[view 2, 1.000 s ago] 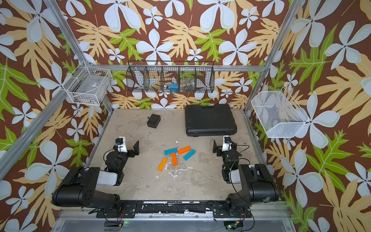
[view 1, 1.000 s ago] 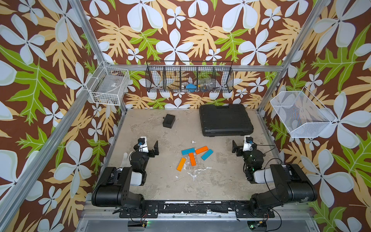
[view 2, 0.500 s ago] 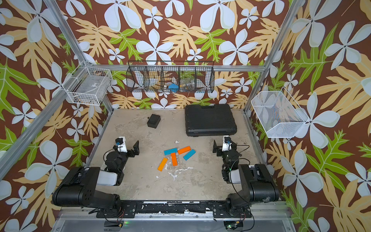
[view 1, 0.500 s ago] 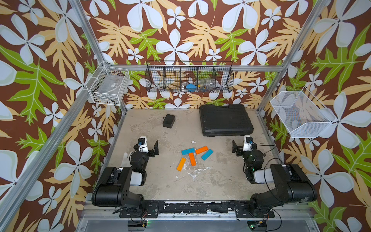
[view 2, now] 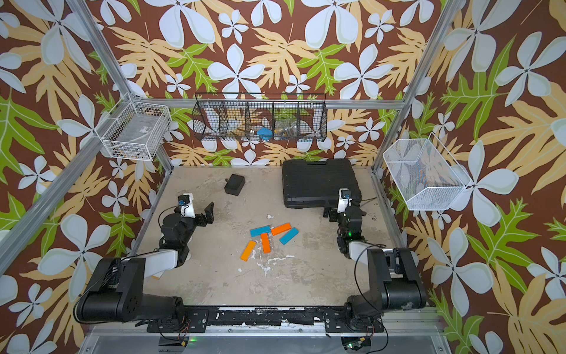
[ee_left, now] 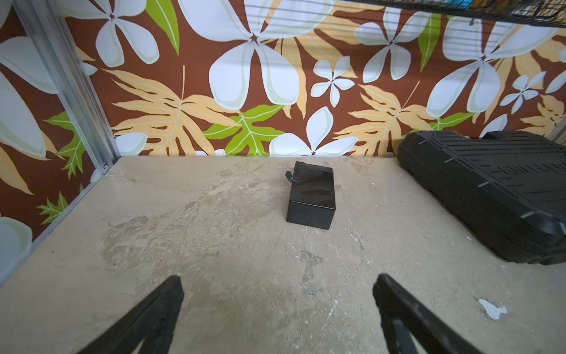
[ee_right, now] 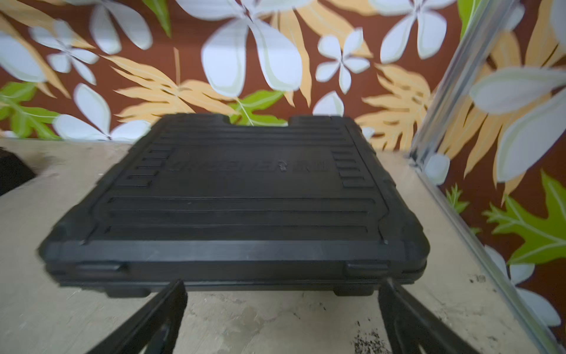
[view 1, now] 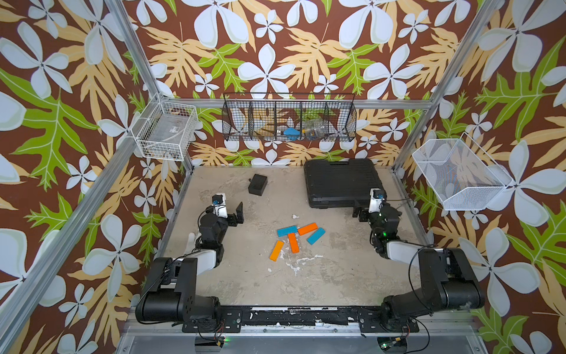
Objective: Assemble the number 7 with building blocks
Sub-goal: Move the building block to the center of the board.
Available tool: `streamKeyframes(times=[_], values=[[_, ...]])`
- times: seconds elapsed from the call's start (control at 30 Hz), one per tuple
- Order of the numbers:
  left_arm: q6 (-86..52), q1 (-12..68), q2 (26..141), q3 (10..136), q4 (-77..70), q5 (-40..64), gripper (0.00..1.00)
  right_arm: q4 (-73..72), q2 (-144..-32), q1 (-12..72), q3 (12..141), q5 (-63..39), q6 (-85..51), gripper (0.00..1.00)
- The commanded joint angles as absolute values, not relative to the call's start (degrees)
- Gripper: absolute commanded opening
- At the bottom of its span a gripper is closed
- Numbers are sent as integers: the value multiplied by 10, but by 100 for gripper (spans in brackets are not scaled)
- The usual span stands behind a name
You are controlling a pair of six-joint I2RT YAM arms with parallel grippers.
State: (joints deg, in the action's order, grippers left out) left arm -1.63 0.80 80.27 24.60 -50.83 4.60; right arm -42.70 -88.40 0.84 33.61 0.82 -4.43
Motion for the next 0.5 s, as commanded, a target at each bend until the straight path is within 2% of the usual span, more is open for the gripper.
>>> streamKeyframes(times=[0.0,0.13,0.33,0.47], values=[[-22,10,794,257,-384,35,100,-214,-925,11,379,68,-73,100],[-49,11,768,260,-344,37,100,-245,-879,15,357,36,-86,100],[-128,14,750,332,-149,-13,100,27,-910,18,546,32,-137,100],[-155,14,750,371,-51,45,100,63,-867,50,560,44,-129,100]])
